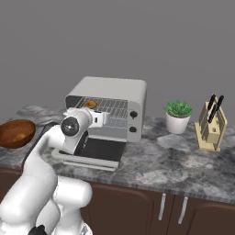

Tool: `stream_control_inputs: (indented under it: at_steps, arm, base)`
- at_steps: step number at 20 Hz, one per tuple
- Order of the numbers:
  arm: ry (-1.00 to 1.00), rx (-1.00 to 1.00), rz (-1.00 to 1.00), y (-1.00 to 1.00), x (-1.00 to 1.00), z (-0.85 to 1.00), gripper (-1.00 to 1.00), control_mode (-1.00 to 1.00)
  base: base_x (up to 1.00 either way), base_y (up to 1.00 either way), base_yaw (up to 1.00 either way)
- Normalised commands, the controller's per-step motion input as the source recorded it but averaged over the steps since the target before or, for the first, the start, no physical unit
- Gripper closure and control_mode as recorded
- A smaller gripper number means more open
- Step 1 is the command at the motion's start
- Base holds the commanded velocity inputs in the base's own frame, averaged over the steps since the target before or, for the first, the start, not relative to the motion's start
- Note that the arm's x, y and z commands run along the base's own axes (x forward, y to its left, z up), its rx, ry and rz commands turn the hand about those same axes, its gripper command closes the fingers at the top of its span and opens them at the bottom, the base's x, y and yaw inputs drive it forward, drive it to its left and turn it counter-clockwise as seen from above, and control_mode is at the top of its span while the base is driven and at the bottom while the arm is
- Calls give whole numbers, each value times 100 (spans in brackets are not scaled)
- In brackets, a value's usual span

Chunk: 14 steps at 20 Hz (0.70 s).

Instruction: Pick up the heated bread from the toaster oven and place it in the bowl. Then move the bread bowl to the dining counter.

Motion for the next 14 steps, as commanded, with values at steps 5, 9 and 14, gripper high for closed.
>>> stream_control_inputs:
  at_steps: [5,9,14]
  arm:
    - [13,0,0,0,32,-9,-100,-100]
    - [13,0,0,0,27,-13,-100,-100]
    - [18,0,0,0,8,-39,-100,-100]
  base:
    - [0,0,0]
    - [0,0,0]
    - [0,0,0]
